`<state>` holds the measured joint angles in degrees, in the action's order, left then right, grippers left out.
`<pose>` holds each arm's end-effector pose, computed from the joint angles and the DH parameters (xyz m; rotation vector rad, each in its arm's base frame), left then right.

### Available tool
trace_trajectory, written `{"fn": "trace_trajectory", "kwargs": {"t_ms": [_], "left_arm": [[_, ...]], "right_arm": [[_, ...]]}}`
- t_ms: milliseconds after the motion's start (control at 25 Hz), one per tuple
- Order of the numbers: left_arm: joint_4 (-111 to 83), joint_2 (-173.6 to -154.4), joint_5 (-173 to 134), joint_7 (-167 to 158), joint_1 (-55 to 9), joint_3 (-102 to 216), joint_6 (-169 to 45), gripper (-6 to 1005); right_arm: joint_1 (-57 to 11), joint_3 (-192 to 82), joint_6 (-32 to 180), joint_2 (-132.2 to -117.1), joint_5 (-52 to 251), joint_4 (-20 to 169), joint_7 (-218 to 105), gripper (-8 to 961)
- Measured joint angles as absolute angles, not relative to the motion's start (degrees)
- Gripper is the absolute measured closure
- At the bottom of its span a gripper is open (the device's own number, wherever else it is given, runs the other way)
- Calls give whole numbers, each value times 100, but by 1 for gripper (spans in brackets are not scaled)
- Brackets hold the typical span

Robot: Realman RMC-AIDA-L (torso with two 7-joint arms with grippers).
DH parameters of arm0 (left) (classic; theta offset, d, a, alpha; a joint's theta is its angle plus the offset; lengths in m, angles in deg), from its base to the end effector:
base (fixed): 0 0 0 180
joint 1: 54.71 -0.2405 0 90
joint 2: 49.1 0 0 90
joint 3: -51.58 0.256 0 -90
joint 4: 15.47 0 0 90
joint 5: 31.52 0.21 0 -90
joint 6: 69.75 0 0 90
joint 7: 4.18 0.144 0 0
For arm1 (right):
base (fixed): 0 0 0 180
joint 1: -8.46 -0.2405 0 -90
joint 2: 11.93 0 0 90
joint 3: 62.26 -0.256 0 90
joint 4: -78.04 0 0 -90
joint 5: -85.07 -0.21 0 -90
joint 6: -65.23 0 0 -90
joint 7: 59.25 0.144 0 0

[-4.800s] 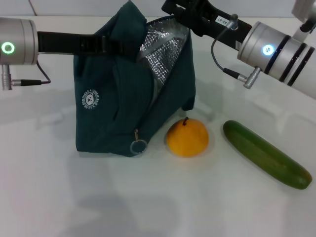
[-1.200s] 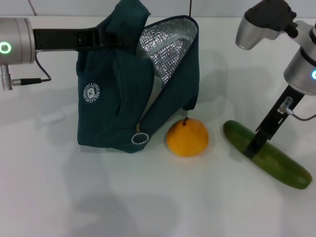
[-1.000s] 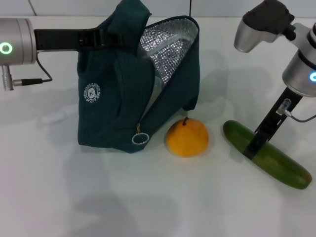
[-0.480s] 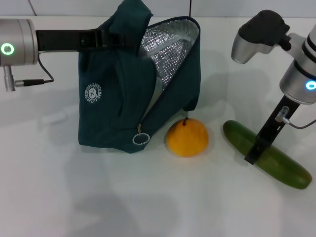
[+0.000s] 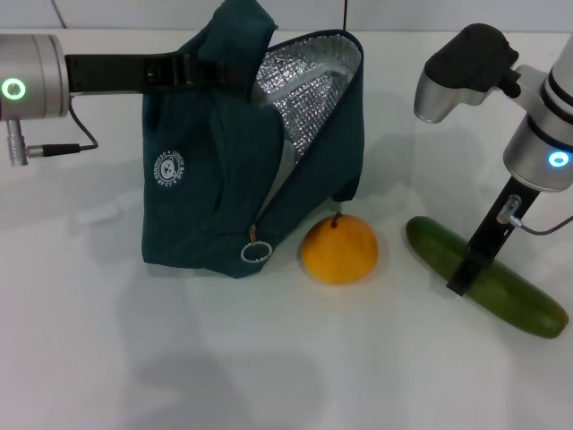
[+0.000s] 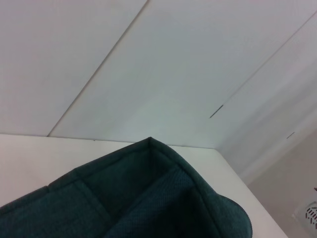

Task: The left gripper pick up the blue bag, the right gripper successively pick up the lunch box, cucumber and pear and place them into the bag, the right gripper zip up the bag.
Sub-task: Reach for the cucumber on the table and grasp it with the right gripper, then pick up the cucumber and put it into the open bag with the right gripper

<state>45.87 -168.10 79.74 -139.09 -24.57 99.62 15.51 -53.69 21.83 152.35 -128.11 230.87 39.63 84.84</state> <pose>-0.2063 0.3691 0.0549 -2.4361 -1.3846 -0.7626 0.1499 0.3904 -0.0485 -2.7289 0.8768 -0.9307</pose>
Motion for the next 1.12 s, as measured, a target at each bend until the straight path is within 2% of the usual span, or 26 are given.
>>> {"fn": "trace_trajectory", "kwargs": {"t_ms": [560, 680, 720, 1120], "left_arm": [[4587, -16809, 7975, -13901, -2457, 9966, 1551, 954], [4588, -16810, 7974, -13900, -2464, 9966, 1564, 954], [4593, -16810, 7974, -13900, -2469, 9966, 1570, 954], [4587, -16801, 7822, -13880, -2510, 9966, 1583, 954]], "right_arm": [[-5353, 2168, 15262, -12805, 23068, 3688, 8493, 318], [-5295, 2107, 15311, -12774, 23087, 3574, 8499, 318], [-5159, 1864, 15379, -12738, 23277, 3423, 8515, 318], [-4202, 177, 15143, -12726, 24366, 1840, 8510, 318]]}}
